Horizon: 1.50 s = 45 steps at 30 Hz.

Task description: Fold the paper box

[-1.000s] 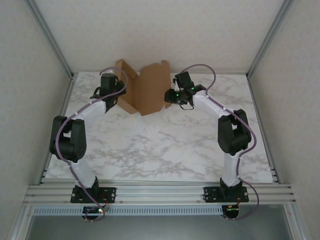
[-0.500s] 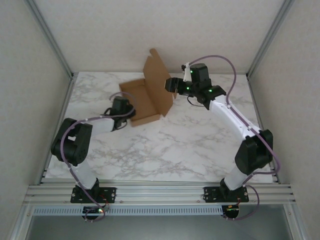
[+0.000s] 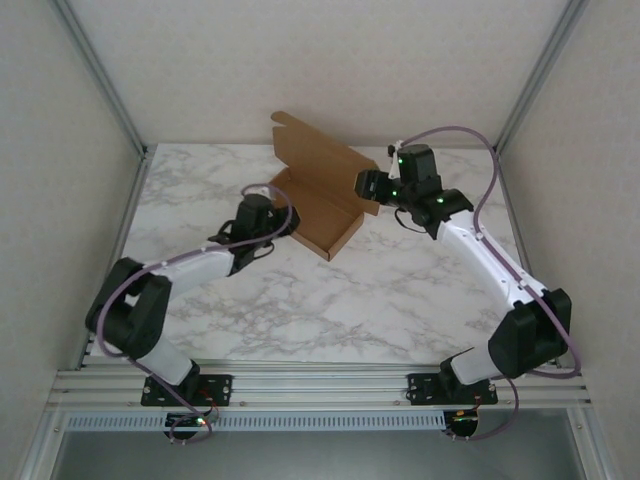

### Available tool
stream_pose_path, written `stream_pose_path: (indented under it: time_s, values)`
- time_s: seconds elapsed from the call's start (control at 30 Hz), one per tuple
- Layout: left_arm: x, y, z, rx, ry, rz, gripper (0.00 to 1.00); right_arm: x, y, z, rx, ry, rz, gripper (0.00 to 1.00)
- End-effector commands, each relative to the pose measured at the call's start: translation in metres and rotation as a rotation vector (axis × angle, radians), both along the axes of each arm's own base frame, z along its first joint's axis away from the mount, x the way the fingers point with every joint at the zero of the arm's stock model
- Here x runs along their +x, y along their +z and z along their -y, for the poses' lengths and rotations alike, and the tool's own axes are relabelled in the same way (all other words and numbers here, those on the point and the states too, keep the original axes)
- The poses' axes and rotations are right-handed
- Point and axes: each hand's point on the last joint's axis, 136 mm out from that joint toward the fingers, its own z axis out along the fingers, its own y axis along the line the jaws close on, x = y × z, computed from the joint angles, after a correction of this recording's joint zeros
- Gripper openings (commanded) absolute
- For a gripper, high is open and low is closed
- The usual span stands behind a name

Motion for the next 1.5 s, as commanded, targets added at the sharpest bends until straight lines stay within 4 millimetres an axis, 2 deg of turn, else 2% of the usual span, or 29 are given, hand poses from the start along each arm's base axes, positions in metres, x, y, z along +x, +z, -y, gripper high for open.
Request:
stream_pose_path:
  time_s: [0.0,0.13,0.23,0.37,0.43,0.53,0.6,0.7,0.9,1.07,1.27,1.4,1.47]
  values:
    - [0.024,0.017,-0.047,0.089,0.135,0.061,0.39,-0.008,0.011,0.033,-0.025,-0.159,0.022,0.67]
    - [0.063,0.015,-0.091,0.15,0.215,0.055,0.39,-0.022,-0.002,0.051,0.018,-0.266,-0.009,0.67]
    - [0.099,-0.001,-0.107,0.278,0.23,0.013,0.39,-0.031,-0.023,0.05,0.042,-0.273,-0.067,0.68]
    - [0.136,-0.029,-0.099,0.315,0.175,-0.03,0.38,-0.042,-0.06,0.036,0.091,-0.22,-0.166,0.67]
    - [0.149,-0.041,-0.092,0.312,0.146,-0.04,0.38,-0.047,-0.079,0.03,0.106,-0.196,-0.219,0.67]
    - [0.168,-0.065,-0.092,0.294,0.136,-0.09,0.38,-0.053,-0.102,0.024,0.11,-0.171,-0.284,0.67]
    - [0.176,-0.077,-0.094,0.246,0.132,-0.125,0.37,-0.055,-0.113,0.022,0.111,-0.16,-0.305,0.66]
    - [0.18,-0.087,-0.086,0.192,0.101,-0.156,0.37,-0.055,-0.127,0.016,0.098,-0.129,-0.33,0.65]
    - [0.158,-0.097,-0.071,0.086,0.05,-0.211,0.35,-0.046,-0.154,0.008,0.034,-0.08,-0.393,0.66]
    - [0.128,-0.1,-0.069,0.006,0.063,-0.244,0.33,-0.033,-0.163,0.003,0.015,-0.071,-0.421,0.66]
    - [0.078,-0.098,-0.064,-0.102,0.109,-0.278,0.33,-0.011,-0.17,0.01,-0.03,-0.092,-0.45,0.58]
    - [0.04,-0.094,-0.061,-0.123,0.145,-0.288,0.34,0.004,-0.168,0.026,-0.111,-0.111,-0.436,0.54]
    - [0.027,-0.091,-0.058,-0.121,0.138,-0.29,0.34,0.013,-0.168,0.03,-0.142,-0.103,-0.44,0.5]
